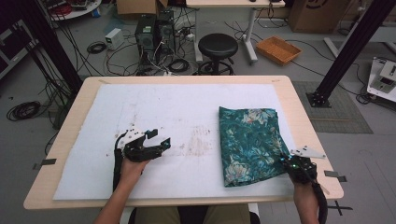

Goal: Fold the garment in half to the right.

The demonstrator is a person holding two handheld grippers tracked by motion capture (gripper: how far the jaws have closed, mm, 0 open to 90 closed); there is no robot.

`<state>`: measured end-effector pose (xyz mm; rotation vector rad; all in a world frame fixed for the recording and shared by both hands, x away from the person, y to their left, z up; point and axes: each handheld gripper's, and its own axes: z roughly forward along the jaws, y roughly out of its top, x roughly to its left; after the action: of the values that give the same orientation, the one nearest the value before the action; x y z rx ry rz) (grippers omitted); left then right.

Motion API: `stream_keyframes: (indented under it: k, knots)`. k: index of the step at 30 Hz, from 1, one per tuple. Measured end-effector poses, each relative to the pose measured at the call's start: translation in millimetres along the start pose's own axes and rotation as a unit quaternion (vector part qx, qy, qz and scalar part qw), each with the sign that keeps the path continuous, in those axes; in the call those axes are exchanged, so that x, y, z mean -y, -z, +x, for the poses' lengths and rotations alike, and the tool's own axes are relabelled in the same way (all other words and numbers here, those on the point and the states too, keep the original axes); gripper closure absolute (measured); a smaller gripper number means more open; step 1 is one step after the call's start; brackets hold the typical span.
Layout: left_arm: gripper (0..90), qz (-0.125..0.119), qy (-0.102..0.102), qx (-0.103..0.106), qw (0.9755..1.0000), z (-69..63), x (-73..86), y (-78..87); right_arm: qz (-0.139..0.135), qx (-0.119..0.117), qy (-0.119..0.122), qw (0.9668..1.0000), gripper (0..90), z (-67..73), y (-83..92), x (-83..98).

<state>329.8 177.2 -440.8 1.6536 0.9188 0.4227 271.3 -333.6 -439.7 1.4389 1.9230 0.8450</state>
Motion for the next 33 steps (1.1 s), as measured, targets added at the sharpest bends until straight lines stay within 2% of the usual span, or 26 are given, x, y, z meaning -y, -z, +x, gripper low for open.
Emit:
stream_keyframes:
  k: [3,6,9,10,11,13,16,18,20,22,23,25,28,33]
  knots:
    - [28.9,0.001,-0.002,0.001,1.0,-0.2,0.0,0.2,-0.015,0.019,-0.016,0.9996,89.8,-6.2,7.7,-1.6]
    - [28.8,0.001,-0.002,0.0,1.0,-0.5,-0.1,0.3,-0.002,0.025,-0.028,0.9993,87.6,-13.1,5.7,2.0]
    - [28.8,-0.002,-0.001,-0.003,1.0,-0.1,-0.3,0.9,0.019,0.033,-0.029,0.9988,69.7,-15.3,-1.1,7.7]
    - [28.8,-0.003,-0.002,-0.004,1.0,0.2,-0.4,1.3,0.018,0.039,-0.029,0.9987,66.0,-16.4,-1.1,8.3]
    - [28.9,-0.004,-0.002,-0.005,1.0,0.2,-0.6,1.7,0.01,0.042,-0.029,0.9986,64.0,-17.7,0.9,7.5]
    - [28.8,-0.005,-0.002,-0.005,1.0,0.5,-0.8,2.1,-0.022,0.048,-0.028,0.9982,62.4,-18.4,8.5,4.0]
    - [28.8,-0.007,-0.005,-0.005,1.0,0.9,-1.1,2.7,-0.064,0.022,-0.017,0.9976,63.9,-13.6,15.9,-2.2]
    - [28.8,-0.01,-0.011,-0.005,0.9999,0.7,-1.4,3.1,-0.071,-0.013,-0.001,0.9974,65.9,-8.3,13.8,-5.7]
    - [28.8,-0.012,-0.016,-0.007,0.9998,0.2,-1.6,3.4,-0.062,-0.054,0.008,0.9966,66.9,-2.9,5.6,-8.6]
    - [28.8,-0.017,-0.019,-0.003,0.9997,1.0,-1.9,4.1,-0.041,-0.082,0.015,0.9957,66.9,0.5,-6.8,-10.2]
    - [28.8,-0.018,-0.021,0.0,0.9996,1.8,-2.2,4.8,-0.03,-0.087,0.017,0.9956,66.9,2.0,-12.6,-10.4]
    - [28.8,-0.024,-0.019,0.008,0.9995,2.3,-2.4,6.1,-0.014,-0.081,0.021,0.9964,64.3,1.6,-21.6,-10.2]
    - [28.6,-0.033,-0.018,0.017,0.9991,2.7,-3.1,7.9,-0.003,-0.054,0.029,0.9981,59.4,-1.7,-26.3,-9.7]
    - [27.7,-0.032,-0.011,0.02,0.9992,4.8,-3.3,9.6,-0.006,-0.049,0.011,0.9987,50.8,-10.3,-25.5,-7.2]
